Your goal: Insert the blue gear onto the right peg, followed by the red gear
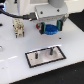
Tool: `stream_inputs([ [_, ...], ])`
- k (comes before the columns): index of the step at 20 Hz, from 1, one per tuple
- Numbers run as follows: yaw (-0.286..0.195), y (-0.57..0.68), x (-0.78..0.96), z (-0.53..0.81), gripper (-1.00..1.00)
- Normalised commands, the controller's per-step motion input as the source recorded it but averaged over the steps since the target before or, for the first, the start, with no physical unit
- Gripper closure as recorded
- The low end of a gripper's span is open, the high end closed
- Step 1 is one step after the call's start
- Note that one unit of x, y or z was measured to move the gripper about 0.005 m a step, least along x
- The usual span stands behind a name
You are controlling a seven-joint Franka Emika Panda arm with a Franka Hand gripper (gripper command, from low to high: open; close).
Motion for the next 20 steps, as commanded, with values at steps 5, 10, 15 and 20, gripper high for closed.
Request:
stream_inputs([
  [5, 0.0, -0.12, 0.81, 0.3, 1.0],
  [10, 0.0, -0.11, 0.81, 0.15, 1.0],
  [15, 0.0, -0.06, 0.75, 0.07, 1.0],
  [20, 0.0, -0.03, 0.49, -0.04, 1.0],
])
